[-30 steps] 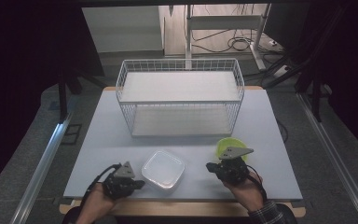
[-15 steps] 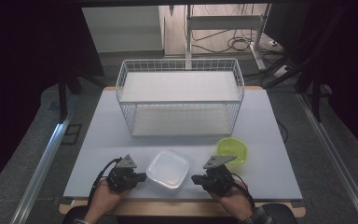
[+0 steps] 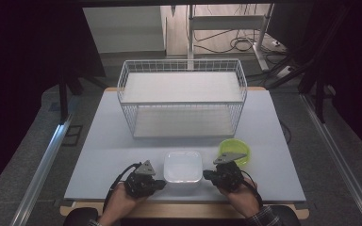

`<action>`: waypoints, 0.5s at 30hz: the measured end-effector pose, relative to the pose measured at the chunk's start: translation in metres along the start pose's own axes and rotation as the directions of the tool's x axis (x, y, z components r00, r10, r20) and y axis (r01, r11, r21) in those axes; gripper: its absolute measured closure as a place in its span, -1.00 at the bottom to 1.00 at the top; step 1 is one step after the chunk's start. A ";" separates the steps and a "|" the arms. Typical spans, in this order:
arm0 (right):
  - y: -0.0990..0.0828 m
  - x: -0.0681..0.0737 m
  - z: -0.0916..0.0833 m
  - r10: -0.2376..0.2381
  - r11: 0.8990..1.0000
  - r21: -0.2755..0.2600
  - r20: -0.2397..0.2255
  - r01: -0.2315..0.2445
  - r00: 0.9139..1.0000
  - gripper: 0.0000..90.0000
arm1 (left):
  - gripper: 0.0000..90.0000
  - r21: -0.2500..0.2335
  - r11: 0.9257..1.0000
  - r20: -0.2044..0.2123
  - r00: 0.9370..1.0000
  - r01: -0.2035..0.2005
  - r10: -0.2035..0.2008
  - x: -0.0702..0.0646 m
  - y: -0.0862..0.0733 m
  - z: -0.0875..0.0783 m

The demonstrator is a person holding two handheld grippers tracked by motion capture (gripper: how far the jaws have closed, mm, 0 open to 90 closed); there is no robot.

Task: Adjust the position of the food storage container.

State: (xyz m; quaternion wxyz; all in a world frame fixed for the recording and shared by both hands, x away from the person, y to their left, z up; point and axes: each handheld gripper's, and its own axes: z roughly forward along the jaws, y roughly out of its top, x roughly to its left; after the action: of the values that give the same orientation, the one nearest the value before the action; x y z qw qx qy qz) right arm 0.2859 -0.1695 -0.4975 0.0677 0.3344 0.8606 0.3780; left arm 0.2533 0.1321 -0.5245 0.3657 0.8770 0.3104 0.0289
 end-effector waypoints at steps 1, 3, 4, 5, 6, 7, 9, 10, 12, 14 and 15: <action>0.000 0.000 0.000 -0.001 1.000 0.001 -0.001 0.001 1.000 0.92 | 0.89 -0.002 1.000 -0.001 1.000 -0.001 0.001 0.000 0.000 0.000; 0.000 0.000 -0.001 -0.008 1.000 0.000 0.001 0.008 1.000 0.89 | 0.88 -0.008 1.000 -0.016 1.000 0.005 -0.005 0.001 -0.001 -0.003; 0.000 -0.001 -0.002 -0.016 1.000 -0.005 0.007 0.016 1.000 0.88 | 0.86 -0.020 1.000 -0.043 0.999 0.008 -0.009 0.004 -0.004 -0.009; 0.000 -0.001 -0.002 -0.016 1.000 -0.005 0.007 0.016 1.000 0.88 | 0.82 -0.020 1.000 -0.043 0.999 0.008 -0.009 0.004 -0.004 -0.009; 0.000 -0.001 -0.004 -0.016 1.000 -0.009 0.014 0.016 1.000 0.85 | 0.82 -0.027 1.000 -0.054 0.998 0.012 -0.013 0.006 -0.005 -0.012; 0.000 -0.002 -0.005 -0.016 1.000 -0.014 0.018 0.016 1.000 0.82 | 0.76 -0.036 0.999 -0.062 0.998 0.015 -0.017 0.008 -0.007 -0.015; 0.000 -0.005 -0.009 -0.019 1.000 -0.025 0.026 0.020 0.999 0.76 | 0.56 -0.054 0.998 -0.078 0.997 0.025 -0.029 0.010 -0.010 -0.019; -0.001 -0.007 -0.011 -0.022 0.999 -0.032 0.027 0.022 0.999 0.73 | 0.44 -0.060 0.998 -0.091 0.995 0.023 -0.028 0.010 -0.011 -0.021; -0.001 -0.009 -0.015 -0.031 0.999 -0.038 0.030 0.032 0.999 0.63 | 0.25 -0.068 0.997 -0.117 0.993 0.019 -0.027 0.010 -0.013 -0.025; -0.001 -0.011 -0.018 -0.043 0.998 -0.047 0.030 0.045 0.999 0.49 | 0.03 -0.078 0.997 -0.126 0.991 0.023 -0.033 0.010 -0.015 -0.027; -0.001 -0.011 -0.019 -0.050 0.998 -0.046 0.027 0.051 0.998 0.42 | -0.08 -0.080 0.996 -0.126 0.991 0.026 -0.036 0.010 -0.016 -0.028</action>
State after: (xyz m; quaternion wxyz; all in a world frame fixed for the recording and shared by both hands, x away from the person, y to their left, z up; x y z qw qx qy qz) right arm 0.2867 -0.1887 -0.4864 0.0959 0.3158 0.8587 0.3921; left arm 0.2454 0.1638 -0.5166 0.3796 0.8535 0.3452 0.0913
